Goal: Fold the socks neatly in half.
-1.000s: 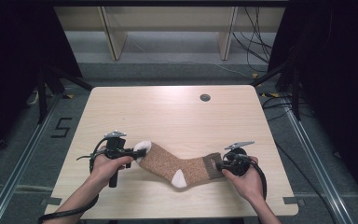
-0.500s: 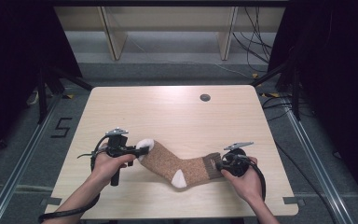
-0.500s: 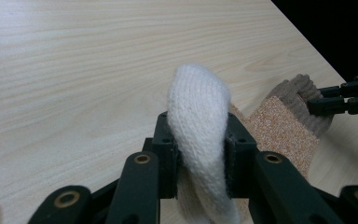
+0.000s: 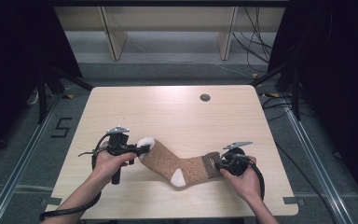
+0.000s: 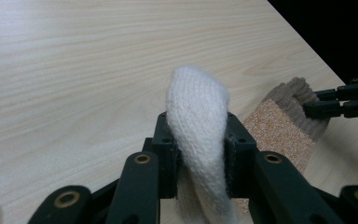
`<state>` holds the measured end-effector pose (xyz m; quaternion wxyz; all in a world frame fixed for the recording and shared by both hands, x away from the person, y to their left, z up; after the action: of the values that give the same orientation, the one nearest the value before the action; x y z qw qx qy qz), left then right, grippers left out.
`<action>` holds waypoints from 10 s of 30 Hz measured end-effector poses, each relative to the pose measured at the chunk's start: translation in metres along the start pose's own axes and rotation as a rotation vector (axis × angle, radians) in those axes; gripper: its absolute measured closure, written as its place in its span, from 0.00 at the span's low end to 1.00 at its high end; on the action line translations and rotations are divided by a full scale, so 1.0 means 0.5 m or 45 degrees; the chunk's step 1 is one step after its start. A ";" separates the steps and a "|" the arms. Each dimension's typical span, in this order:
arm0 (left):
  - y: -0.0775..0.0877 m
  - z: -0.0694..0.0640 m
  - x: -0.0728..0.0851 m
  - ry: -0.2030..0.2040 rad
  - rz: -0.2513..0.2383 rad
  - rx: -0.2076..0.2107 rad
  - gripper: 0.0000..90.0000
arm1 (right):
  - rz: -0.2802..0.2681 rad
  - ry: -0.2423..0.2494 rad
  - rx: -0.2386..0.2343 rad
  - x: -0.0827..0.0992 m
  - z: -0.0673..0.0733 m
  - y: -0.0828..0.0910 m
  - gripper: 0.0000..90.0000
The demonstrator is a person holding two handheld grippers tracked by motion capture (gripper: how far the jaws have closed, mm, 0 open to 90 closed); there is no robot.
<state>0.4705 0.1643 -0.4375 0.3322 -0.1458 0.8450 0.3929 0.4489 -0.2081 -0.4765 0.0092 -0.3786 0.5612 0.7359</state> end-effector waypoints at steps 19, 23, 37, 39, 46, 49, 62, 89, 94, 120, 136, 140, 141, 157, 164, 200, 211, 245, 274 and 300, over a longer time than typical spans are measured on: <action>-0.043 -0.064 0.012 -0.043 0.068 0.009 0.79 | -0.005 0.015 0.011 0.000 0.005 0.000 0.80; -0.053 -0.069 0.017 -0.061 0.086 -0.005 0.79 | -0.002 0.019 0.011 0.000 0.005 0.000 0.80; -0.095 -0.094 0.031 -0.103 0.137 -0.011 0.78 | -0.005 0.033 0.020 -0.001 0.005 0.001 0.79; -0.101 -0.096 0.033 -0.096 0.140 -0.001 0.78 | -0.006 0.033 0.020 0.000 0.006 0.001 0.79; -0.114 -0.114 0.039 -0.125 0.152 0.000 0.78 | -0.025 0.022 0.021 0.001 0.008 -0.001 0.79; -0.121 -0.125 0.041 -0.137 0.151 -0.002 0.78 | -0.011 0.041 0.024 0.000 0.006 0.000 0.79; -0.152 -0.136 0.057 -0.146 0.188 0.013 0.74 | -0.010 0.037 0.018 0.001 0.007 0.001 0.79; -0.165 -0.172 0.082 -0.232 0.163 0.089 0.45 | -0.229 0.212 0.027 -0.104 0.076 0.101 0.80; -0.157 -0.175 0.080 -0.245 0.166 0.098 0.42 | -0.191 0.211 -0.038 -0.102 0.081 0.077 0.84; -0.169 -0.192 0.106 -0.285 0.180 0.200 0.34 | -0.002 0.115 -0.294 -0.112 0.128 -0.020 0.75; -0.134 -0.193 0.103 -0.310 0.171 0.201 0.32 | -0.046 0.079 -0.316 -0.115 0.118 -0.024 0.68; -0.119 -0.195 0.100 -0.318 0.161 0.212 0.32 | -0.035 0.062 -0.331 -0.119 0.120 -0.024 0.63; -0.116 -0.195 0.100 -0.325 0.157 0.219 0.32 | -0.019 0.033 -0.351 -0.119 0.125 -0.023 0.61; -0.123 -0.195 0.109 -0.323 0.218 0.242 0.31 | 0.054 0.038 -0.401 -0.121 0.131 -0.065 0.67; -0.072 -0.157 0.061 -0.237 0.088 0.188 0.33 | 0.073 0.087 -0.393 -0.120 0.129 -0.074 0.79; -0.130 -0.042 0.116 0.253 0.254 0.182 0.48 | 0.053 0.167 -0.325 -0.105 0.127 -0.078 0.82; -0.120 -0.044 0.096 0.154 0.246 0.211 0.62 | 0.079 0.082 -0.337 -0.105 0.129 -0.078 0.79; -0.057 -0.063 -0.042 -0.337 0.367 -0.146 0.63 | 0.039 0.116 -0.194 -0.129 0.098 -0.041 0.84; -0.077 -0.062 -0.069 -0.448 0.347 -0.338 0.63 | 0.006 0.127 -0.140 -0.116 0.093 -0.064 0.95; -0.107 -0.106 -0.078 -0.585 0.351 -0.437 0.63 | -0.031 0.140 -0.136 -0.122 0.097 -0.067 0.94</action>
<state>0.5023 0.0886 -0.4165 0.4286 0.0088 0.6810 0.5937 0.4806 -0.1302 -0.4650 -0.0329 -0.4253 0.5161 0.7428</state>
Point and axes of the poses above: each handheld gripper's, and its own axes: y roughly backward along the jaws, x roughly out of its underside, z roughly to its left, the point moved 1 cm from there along -y, roughly forward along the jaws, and after that the axes turned 6 degrees about y, right-handed, at the moved point
